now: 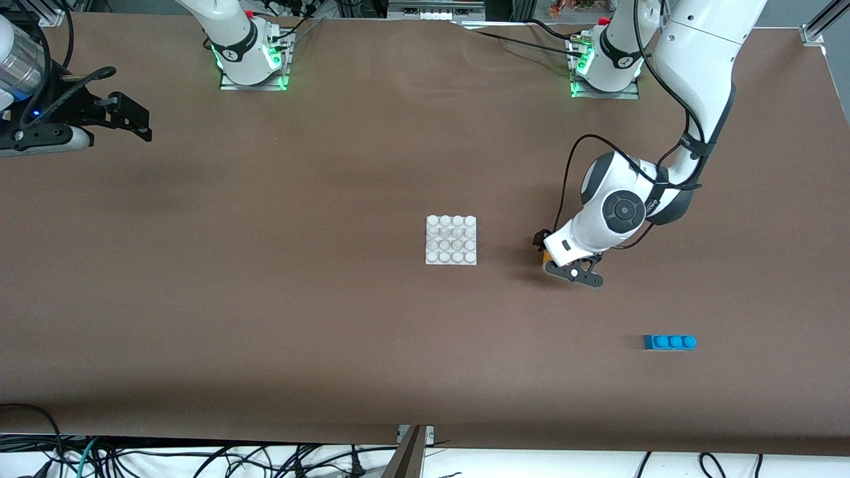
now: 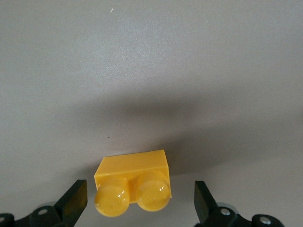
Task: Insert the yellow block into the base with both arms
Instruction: 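Lower the left gripper and grasp the yellow block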
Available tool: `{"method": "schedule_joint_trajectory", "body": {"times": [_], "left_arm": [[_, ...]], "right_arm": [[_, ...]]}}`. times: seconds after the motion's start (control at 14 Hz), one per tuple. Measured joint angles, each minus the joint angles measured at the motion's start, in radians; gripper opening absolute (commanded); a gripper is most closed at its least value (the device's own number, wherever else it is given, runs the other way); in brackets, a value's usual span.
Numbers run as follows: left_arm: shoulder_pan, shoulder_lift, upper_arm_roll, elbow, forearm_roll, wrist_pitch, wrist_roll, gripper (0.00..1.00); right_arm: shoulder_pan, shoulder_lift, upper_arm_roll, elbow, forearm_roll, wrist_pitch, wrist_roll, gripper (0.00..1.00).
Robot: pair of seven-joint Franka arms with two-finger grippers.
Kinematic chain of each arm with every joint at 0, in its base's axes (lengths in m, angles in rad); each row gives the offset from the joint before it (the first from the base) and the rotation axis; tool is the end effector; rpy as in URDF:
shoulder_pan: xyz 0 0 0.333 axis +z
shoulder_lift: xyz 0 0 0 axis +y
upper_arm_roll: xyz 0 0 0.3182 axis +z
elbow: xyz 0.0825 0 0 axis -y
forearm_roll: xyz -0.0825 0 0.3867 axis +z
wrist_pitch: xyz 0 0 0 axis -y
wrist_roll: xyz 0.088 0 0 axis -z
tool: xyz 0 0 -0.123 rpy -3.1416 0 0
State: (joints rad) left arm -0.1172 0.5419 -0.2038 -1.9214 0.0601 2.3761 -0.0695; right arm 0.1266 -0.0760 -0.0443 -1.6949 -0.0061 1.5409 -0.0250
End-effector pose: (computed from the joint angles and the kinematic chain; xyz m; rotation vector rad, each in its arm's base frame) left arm 0.5897 -0.1919 0.1899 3.0603 -0.4187 -0.1328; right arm 0.5248 0.0417 0.5908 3.1297 0.1686 -0.1222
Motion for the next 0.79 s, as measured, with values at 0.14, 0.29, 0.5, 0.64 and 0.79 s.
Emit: {"method": "schedule_joint_trajectory", "body": {"times": [0.14, 0.29, 0.5, 0.64, 0.79], "left_arm": [[0.000, 0.001, 0.001, 0.000, 0.000, 0.000, -0.001, 0.99], [0.000, 0.001, 0.003, 0.000, 0.000, 0.000, -0.006, 0.99], [0.000, 0.001, 0.003, 0.000, 0.000, 0.000, -0.045, 0.99], [-0.001, 0.001, 0.003, 0.000, 0.009, 0.000, -0.054, 0.99], [-0.001, 0.001, 0.003, 0.000, 0.080, 0.000, -0.094, 0.99]], "right_arm": [[-0.003, 0.000, 0.000, -0.005, 0.000, 0.000, 0.000, 0.99], [-0.005, 0.001, 0.000, -0.011, 0.000, 0.003, 0.000, 0.99], [-0.006, 0.003, 0.000, -0.028, -0.001, 0.013, 0.000, 0.99], [-0.007, 0.003, -0.002, -0.030, -0.002, 0.015, 0.000, 0.99], [-0.007, 0.003, -0.005, -0.034, -0.002, 0.020, 0.000, 0.99]]}}
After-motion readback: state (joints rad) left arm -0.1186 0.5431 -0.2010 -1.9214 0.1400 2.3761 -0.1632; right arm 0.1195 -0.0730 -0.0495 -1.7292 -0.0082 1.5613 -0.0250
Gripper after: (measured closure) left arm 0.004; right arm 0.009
